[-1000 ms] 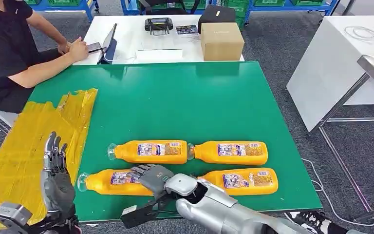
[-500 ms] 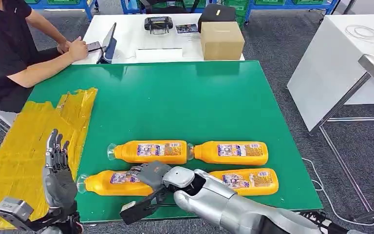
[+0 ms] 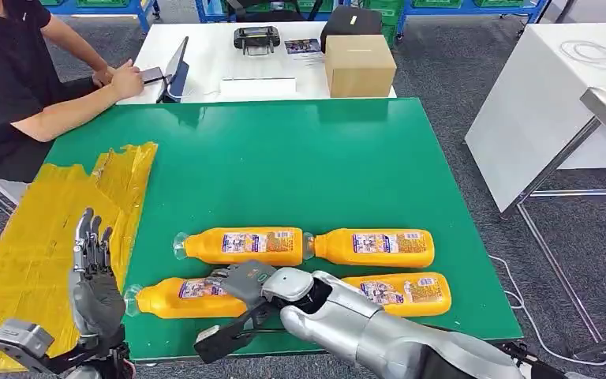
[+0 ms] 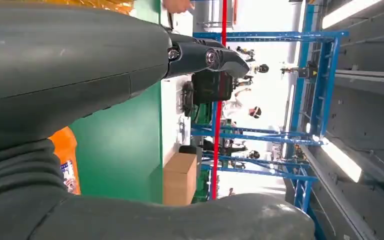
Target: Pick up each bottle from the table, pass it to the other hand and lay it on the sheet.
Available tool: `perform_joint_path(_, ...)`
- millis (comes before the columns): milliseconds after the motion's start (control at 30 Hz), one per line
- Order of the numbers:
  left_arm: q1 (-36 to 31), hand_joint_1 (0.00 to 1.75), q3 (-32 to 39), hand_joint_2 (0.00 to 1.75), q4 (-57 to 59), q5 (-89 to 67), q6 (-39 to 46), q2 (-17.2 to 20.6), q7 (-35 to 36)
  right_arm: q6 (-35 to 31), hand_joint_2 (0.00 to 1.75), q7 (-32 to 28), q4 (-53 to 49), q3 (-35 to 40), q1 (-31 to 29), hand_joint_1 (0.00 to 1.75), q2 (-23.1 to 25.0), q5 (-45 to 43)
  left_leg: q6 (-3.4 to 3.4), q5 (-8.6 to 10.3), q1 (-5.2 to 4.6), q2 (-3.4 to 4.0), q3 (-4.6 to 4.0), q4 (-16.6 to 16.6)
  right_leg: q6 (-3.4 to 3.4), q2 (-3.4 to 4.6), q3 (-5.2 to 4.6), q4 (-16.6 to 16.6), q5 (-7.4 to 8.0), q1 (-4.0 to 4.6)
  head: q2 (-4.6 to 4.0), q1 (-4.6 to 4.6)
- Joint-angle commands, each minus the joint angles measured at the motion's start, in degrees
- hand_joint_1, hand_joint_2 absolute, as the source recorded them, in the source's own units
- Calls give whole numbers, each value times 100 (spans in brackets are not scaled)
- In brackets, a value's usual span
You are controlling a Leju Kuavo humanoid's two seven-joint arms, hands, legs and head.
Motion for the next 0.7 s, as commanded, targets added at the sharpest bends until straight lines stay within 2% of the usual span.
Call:
perform_joint_path(33, -91, 0, 31, 0, 293, 57, 19, 88, 3, -92, 175, 155, 467, 169, 337, 175, -217, -259, 3, 6, 0, -16, 5, -18, -5, -21, 12, -18, 0, 1, 0, 0)
perform_joint_path(67, -9, 0, 83, 0, 222, 71, 32, 75, -16, -353, 175, 231, 493, -55, 637, 175, -279, -444, 4, 11, 0, -20, 1, -27, -8, -27, 10, -28, 3, 2, 0, 0)
perform_joint_path(133, 56, 0, 130, 0, 165, 76, 16, 67, -19, -527, 175, 235, 553, 31, 756, 175, -318, -351, 3, 5, 2, -24, 20, -27, -5, -29, 31, -32, -3, 4, 0, 0)
perform_joint_path(167, 49, 0, 151, 0, 162, 76, -2, 51, -19, -570, 175, 213, 580, 163, 685, 136, -299, -267, 3, 2, 2, -18, 18, -22, -5, -23, 27, -26, -4, 3, 0, 2)
perform_joint_path(200, 34, 0, 149, 0, 168, 75, -8, 45, -19, -568, 175, 216, 577, 226, 606, 0, -275, -212, 2, -3, 0, -9, 16, -11, -3, -12, 22, -12, -7, 1, 0, 2)
perform_joint_path(333, -121, 0, 43, 0, 313, 78, -51, 78, -4, -94, 175, 118, 490, 467, 143, 0, -181, -202, 3, 3, -2, -17, -12, -6, -5, -21, -4, -5, -4, 1, 0, 4)
perform_joint_path(433, -143, 0, 33, 0, 328, 71, -48, 88, 2, -2, 175, 99, 472, 528, 54, 0, -157, -198, 1, 3, 3, -13, -6, -11, -6, -17, 3, -14, 0, 6, 0, 9)
perform_joint_path(567, -325, 0, -72, 0, 501, 50, -78, 116, 58, 484, 175, -105, 362, 893, -411, 0, -43, -155, 2, 3, 2, -8, -7, -11, -5, -13, 2, -13, -2, 4, 0, 2)
perform_joint_path(700, -385, 0, -130, 0, 572, 48, -41, 164, 83, 652, 175, -55, 242, 947, -514, 0, -53, -348, 1, 0, -1, -8, 0, -6, -2, -12, 7, -5, -5, -2, 0, 0)
